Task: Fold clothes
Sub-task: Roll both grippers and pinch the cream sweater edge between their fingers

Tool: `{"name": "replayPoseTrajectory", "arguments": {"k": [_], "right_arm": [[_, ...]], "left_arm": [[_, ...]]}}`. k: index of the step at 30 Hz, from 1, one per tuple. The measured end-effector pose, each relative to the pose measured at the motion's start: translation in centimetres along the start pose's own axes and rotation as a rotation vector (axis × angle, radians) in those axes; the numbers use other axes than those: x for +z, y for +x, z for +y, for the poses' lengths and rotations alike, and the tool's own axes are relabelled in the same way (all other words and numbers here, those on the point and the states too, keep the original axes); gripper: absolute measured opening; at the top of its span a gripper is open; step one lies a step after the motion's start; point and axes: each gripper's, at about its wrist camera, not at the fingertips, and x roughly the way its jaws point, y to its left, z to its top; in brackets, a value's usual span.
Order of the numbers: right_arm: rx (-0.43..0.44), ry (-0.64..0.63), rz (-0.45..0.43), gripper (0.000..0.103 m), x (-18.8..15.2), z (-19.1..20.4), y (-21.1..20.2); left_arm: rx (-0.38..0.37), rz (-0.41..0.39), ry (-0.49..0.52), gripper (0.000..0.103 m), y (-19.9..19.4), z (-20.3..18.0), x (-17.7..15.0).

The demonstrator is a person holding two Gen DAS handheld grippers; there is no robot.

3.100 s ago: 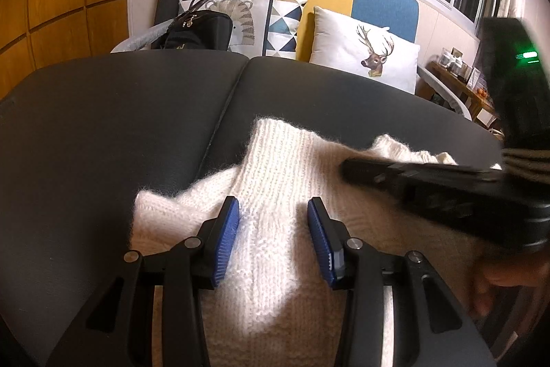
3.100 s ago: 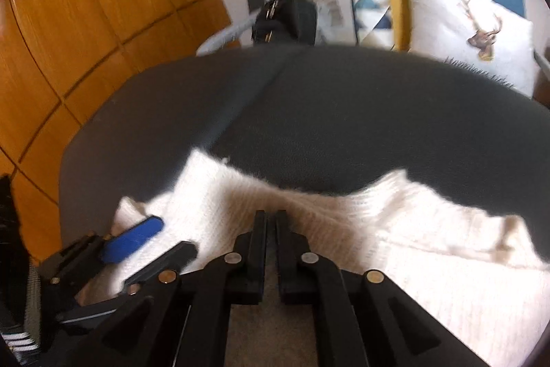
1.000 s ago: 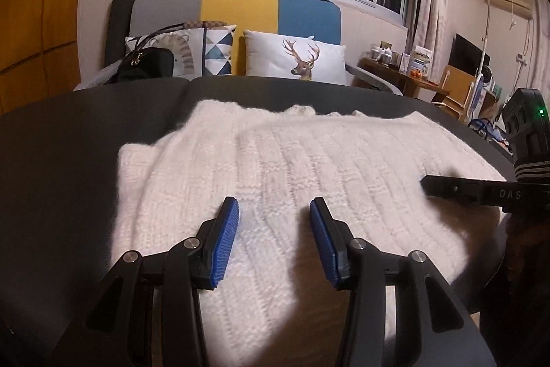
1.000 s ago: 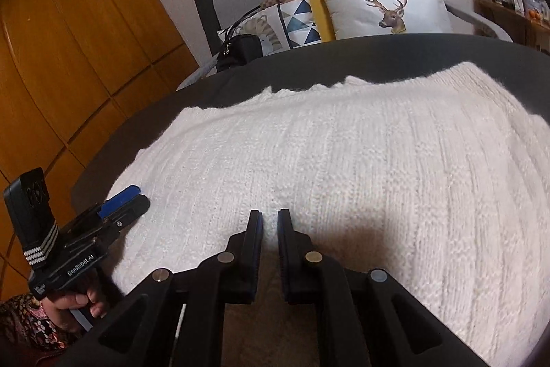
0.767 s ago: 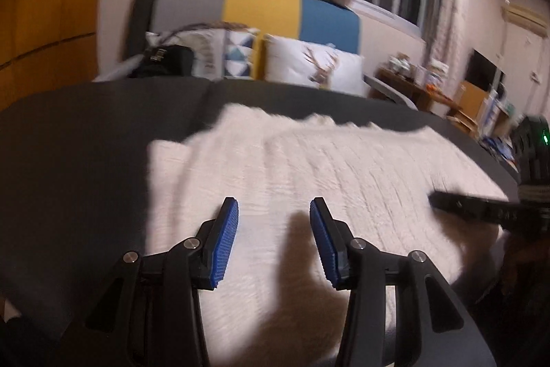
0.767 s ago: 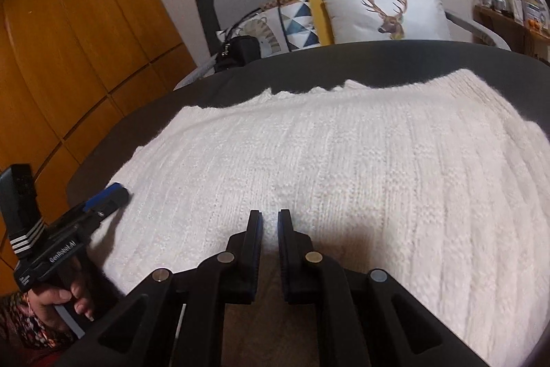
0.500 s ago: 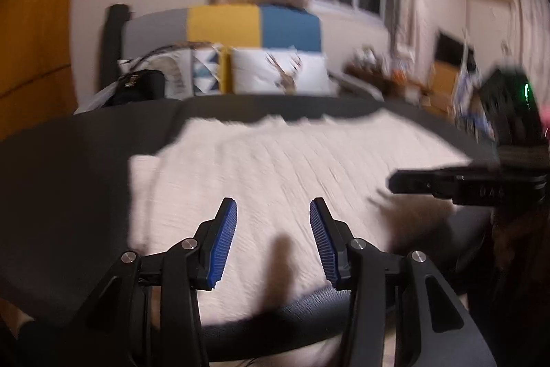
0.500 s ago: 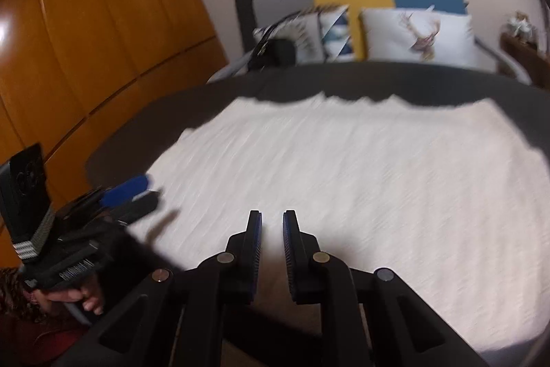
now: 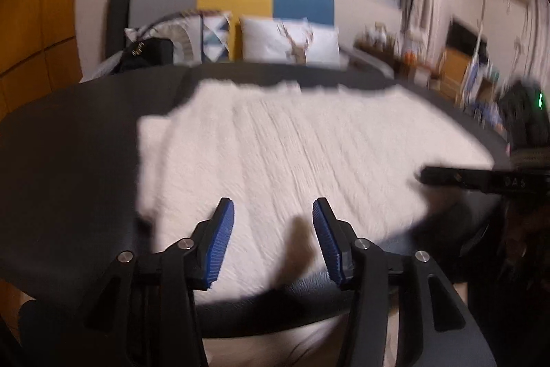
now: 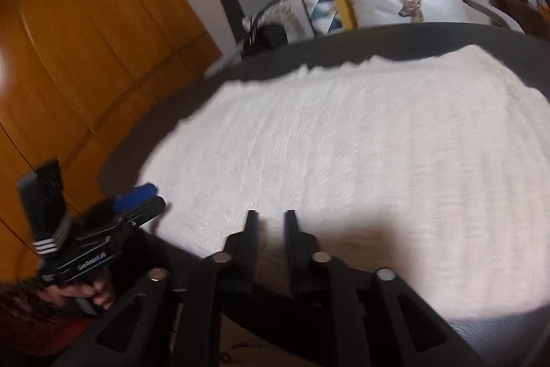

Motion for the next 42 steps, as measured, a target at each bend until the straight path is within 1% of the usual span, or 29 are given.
{"name": "replayPoseTrajectory", "arguments": {"k": [1,2,4,6,8,11,12,15,19,21,23,24,26,29,35,39,42], "right_arm": [[0.008,0.025,-0.034,0.023,0.3,-0.8,-1.3],[0.008,0.052,-0.062,0.024,0.6,-1.9,-2.5],[0.004,0.105,-0.112,0.028,1.3,-4.0,-4.9],[-0.054,0.149,-0.129,0.032,1.8,-6.4,-6.3],[-0.112,0.196,-0.135,0.033,2.3,-8.8,-7.5],[-0.159,0.253,-0.151,0.035,3.3,-12.2,-8.9],[-0.166,0.272,-0.157,0.038,3.7,-13.3,-9.3],[-0.132,0.394,-0.142,0.047,4.8,-17.6,-9.4],[-0.105,0.548,-0.082,0.054,5.8,-22.2,-8.4],[-0.052,0.608,-0.041,0.054,5.8,-23.8,-7.6],[0.027,0.665,-0.009,0.055,5.8,-25.0,-6.4],[0.056,0.69,0.008,0.055,5.8,-25.5,-5.7],[0.068,0.714,0.046,0.055,5.7,-26.0,-4.4],[0.107,0.67,0.071,0.055,6.6,-25.4,-2.7],[0.142,0.614,0.135,0.056,8.0,-24.3,-0.4],[0.145,0.573,0.157,0.056,8.2,-23.4,0.1],[0.146,0.548,0.152,0.056,8.1,-23.1,0.3]], "left_arm": [[-0.005,-0.012,-0.052,0.055,-0.4,1.1,0.5],[-0.007,-0.017,-0.105,0.065,-0.7,2.3,1.0],[0.007,0.0,-0.211,0.069,-0.4,4.9,1.6],[0.008,0.041,-0.279,0.069,0.3,6.8,2.0],[-0.01,0.094,-0.318,0.069,1.1,8.3,2.1],[-0.049,0.145,-0.354,0.07,2.2,9.6,2.3],[-0.068,0.161,-0.37,0.07,2.5,10.1,2.3],[-0.146,0.212,-0.433,0.073,3.8,11.5,2.5],[-0.243,0.287,-0.543,0.074,5.3,13.3,2.3],[-0.275,0.31,-0.572,0.074,5.9,13.9,2.7],[-0.301,0.334,-0.592,0.074,6.4,14.4,3.0],[-0.31,0.344,-0.59,0.074,6.6,14.5,3.2],[-0.328,0.365,-0.587,0.074,7.0,14.6,3.4],[-0.352,0.395,-0.581,0.074,7.5,14.8,3.8],[-0.374,0.43,-0.554,0.074,7.9,14.9,4.2],[-0.381,0.442,-0.546,0.074,8.1,15.0,4.3],[-0.387,0.449,-0.549,0.074,8.3,15.3,4.3]]}}
